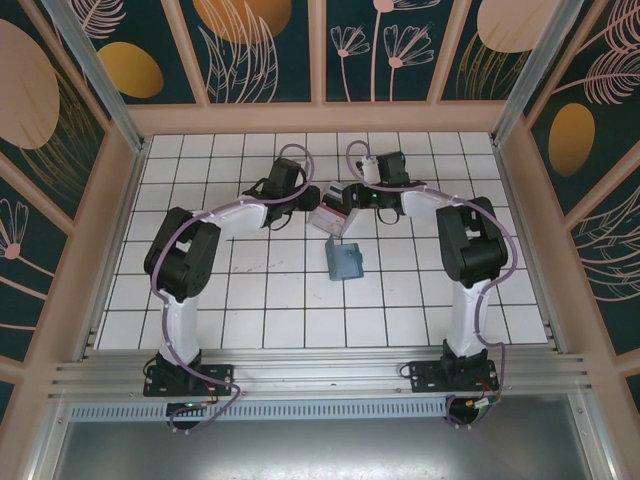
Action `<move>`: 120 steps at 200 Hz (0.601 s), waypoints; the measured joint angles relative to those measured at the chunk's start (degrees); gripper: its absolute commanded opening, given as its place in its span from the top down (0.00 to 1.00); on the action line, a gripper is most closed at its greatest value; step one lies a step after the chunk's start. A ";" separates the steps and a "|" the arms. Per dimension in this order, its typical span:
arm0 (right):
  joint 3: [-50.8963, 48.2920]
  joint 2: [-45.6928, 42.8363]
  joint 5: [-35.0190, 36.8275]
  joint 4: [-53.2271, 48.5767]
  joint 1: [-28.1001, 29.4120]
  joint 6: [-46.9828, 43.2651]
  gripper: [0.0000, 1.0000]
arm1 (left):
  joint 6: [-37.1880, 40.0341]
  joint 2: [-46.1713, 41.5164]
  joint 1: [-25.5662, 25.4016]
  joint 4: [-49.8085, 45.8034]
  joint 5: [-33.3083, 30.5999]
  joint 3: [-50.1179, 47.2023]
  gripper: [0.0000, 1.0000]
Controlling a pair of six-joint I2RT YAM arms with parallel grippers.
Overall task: Put the credit cards into the card holder
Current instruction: Rotate the storage box at the top-center of the table.
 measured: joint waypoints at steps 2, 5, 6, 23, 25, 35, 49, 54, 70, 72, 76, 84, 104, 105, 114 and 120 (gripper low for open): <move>-0.11 -0.09 0.11 -0.04 0.07 0.09 0.54 | 0.00 0.17 0.04 0.00 0.07 0.15 0.63; -0.24 -0.20 0.26 -0.04 0.15 0.24 0.53 | 0.00 0.39 0.11 -0.02 0.20 0.35 0.63; -0.31 -0.26 0.33 -0.04 0.20 0.22 0.53 | 0.00 0.44 0.13 -0.02 0.20 0.39 0.63; -0.42 -0.46 1.38 -0.07 0.68 0.92 0.48 | 0.00 1.77 0.48 0.00 1.09 0.92 0.62; -0.42 -0.46 1.49 -0.07 0.72 0.92 0.48 | -0.02 1.95 0.50 0.00 1.27 0.94 0.62; -0.42 -0.48 2.14 -0.07 0.96 1.25 0.48 | -0.02 2.62 0.50 -0.02 2.08 0.94 0.62; -0.42 -0.48 2.86 -0.04 1.20 1.68 0.44 | -0.22 2.93 0.55 0.28 2.97 0.92 0.61; -0.42 -0.57 2.91 -0.04 1.22 1.70 0.43 | -0.22 2.93 0.61 0.33 3.26 0.92 0.61; -0.42 -0.63 3.50 -0.09 1.40 1.75 0.42 | -0.26 2.93 0.59 0.72 4.04 0.48 0.61; -0.42 -0.63 3.58 -0.09 1.42 1.75 0.42 | -0.24 2.93 0.59 0.74 4.11 0.44 0.61; -0.42 -0.68 3.74 -0.09 1.49 1.75 0.41 | -0.24 2.93 0.59 0.81 4.33 0.28 0.61; -0.42 -0.70 3.76 -0.09 1.55 1.73 0.40 | -0.26 2.93 0.59 1.09 4.50 -0.07 0.61; -0.42 -0.74 4.00 -0.11 1.64 1.73 0.35 | -0.20 2.93 0.59 1.31 4.50 -0.15 0.61; -0.42 -0.76 4.00 -0.11 1.64 1.68 0.35 | -0.20 2.93 0.59 1.31 4.52 -0.15 0.61; -0.42 -0.81 4.15 -0.26 1.64 1.66 0.32 | -0.17 2.93 0.59 1.31 4.50 -0.15 0.61; -0.42 -0.90 4.15 -0.35 1.64 1.57 0.30 | -0.17 2.95 0.59 1.31 4.50 -0.15 0.61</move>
